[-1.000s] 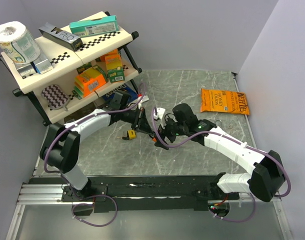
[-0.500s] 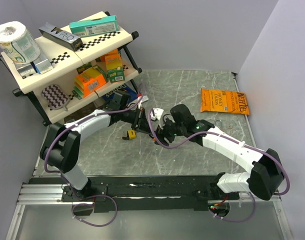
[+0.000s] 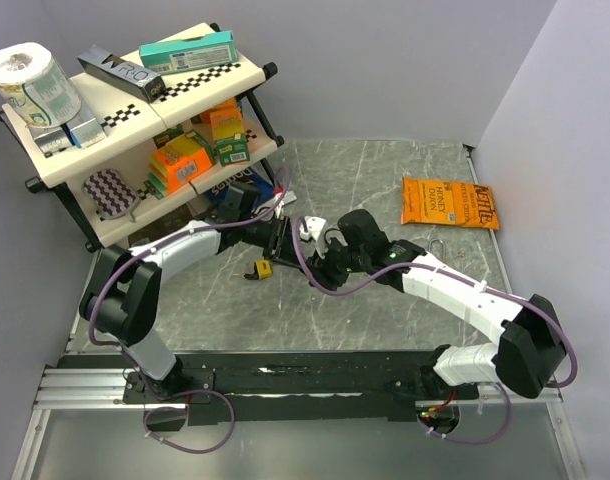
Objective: Lock with the key
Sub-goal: Place the lock at the center of the board.
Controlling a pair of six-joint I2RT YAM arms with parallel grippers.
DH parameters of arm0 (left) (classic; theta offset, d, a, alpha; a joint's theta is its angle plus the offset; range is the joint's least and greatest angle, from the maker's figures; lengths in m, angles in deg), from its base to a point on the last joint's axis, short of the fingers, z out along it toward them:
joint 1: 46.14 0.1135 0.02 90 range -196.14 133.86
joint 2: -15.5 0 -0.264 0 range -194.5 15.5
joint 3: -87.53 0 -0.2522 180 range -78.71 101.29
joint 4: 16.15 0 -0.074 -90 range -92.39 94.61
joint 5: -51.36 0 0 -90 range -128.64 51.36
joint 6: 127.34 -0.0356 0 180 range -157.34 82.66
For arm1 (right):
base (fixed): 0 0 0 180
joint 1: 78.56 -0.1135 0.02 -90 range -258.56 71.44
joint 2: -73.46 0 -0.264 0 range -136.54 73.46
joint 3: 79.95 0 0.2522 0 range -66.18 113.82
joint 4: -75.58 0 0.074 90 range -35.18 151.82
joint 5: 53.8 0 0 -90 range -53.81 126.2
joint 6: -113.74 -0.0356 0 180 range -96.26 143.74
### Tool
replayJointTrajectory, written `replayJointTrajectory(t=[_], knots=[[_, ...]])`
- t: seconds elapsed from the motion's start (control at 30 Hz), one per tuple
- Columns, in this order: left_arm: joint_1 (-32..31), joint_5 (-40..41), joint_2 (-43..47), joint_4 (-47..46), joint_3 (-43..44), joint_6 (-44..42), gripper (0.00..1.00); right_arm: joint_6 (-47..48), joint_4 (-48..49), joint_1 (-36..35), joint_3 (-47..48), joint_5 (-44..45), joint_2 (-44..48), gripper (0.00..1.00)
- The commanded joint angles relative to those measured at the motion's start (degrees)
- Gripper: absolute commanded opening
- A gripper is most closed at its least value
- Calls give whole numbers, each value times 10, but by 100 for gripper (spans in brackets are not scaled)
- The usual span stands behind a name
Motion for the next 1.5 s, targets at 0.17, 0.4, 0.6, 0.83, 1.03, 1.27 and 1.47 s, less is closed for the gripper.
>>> replayJointTrajectory(t=[0.17,0.4,0.6,0.83,1.03,1.27,1.47], knots=[[31,27,87,-46,-54,-2,59,-50,33,34,23,3,0,0],[68,128,219,29,-67,-134,90,-130,-2,126,45,1,-29,0],[69,272,349,86,-60,-266,96,-231,-28,145,88,27,-105,0],[69,464,452,-19,-128,-206,96,-345,-82,134,152,170,-193,0],[68,437,432,30,-120,-200,96,-396,-94,110,174,202,-234,0],[69,443,415,27,-115,-183,96,-426,-109,99,195,202,-281,0],[70,415,408,39,-110,-174,96,-432,-106,99,200,209,-310,0]])
